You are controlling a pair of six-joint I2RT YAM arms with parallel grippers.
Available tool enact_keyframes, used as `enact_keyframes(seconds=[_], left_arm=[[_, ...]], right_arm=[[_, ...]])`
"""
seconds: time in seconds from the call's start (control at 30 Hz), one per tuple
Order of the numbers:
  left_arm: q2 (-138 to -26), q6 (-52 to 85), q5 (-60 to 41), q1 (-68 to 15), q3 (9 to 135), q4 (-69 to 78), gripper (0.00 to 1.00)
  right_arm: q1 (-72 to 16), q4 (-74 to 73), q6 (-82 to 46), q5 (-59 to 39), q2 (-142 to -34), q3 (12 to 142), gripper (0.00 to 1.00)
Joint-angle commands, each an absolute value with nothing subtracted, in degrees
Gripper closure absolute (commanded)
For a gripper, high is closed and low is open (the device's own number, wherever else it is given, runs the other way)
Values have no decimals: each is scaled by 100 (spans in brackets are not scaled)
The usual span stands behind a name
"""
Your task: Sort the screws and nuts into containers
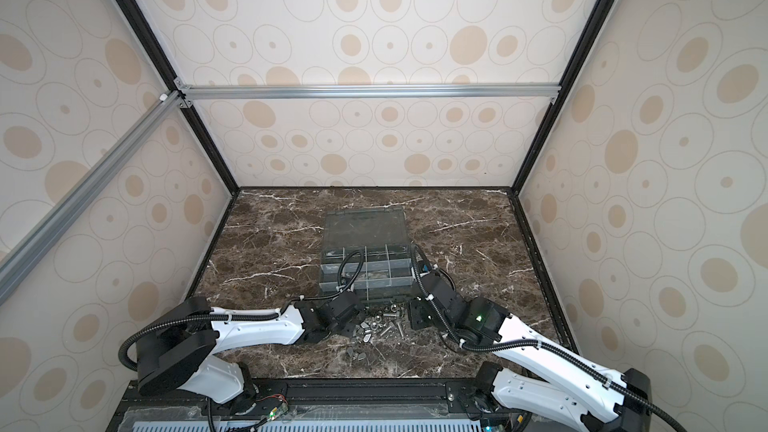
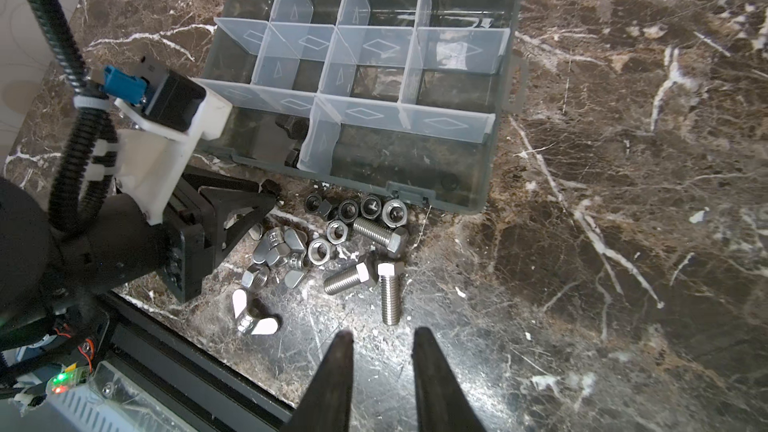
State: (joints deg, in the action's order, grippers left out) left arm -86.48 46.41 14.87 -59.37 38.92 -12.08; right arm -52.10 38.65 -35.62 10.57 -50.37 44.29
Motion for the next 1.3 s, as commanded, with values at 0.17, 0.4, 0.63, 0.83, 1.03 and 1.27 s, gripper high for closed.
enact_keyframes(seconds=[0.17,0.4,0.63,0.83,1.03,1.27], left_arm=[[-8798,4666,1521,-6018,3946,-1362,82],[-8654,4711,1589,-6049,3840,-1362,89],[-8599,4689,1614,-6047,3849,-1373,96],[-8398,4706,1552,-6071,3813,-1388,98],[-7991,4726,1586,-6082,3828,-1587,98],[-7416,4616,1497,-6086,3902,-1718,98]], right_arm=[[-5203,4025,-3675,1235,-4867,4282,71],[-5204,4122,-3709,1318,-4812,4285,71],[-5203,4148,-3754,1349,-4698,4222,71],[-5203,4210,-3762,1397,-4607,4219,71],[-5204,4201,-3759,1449,-4561,4186,71],[-5208,4201,-3735,1472,-4554,4184,70]])
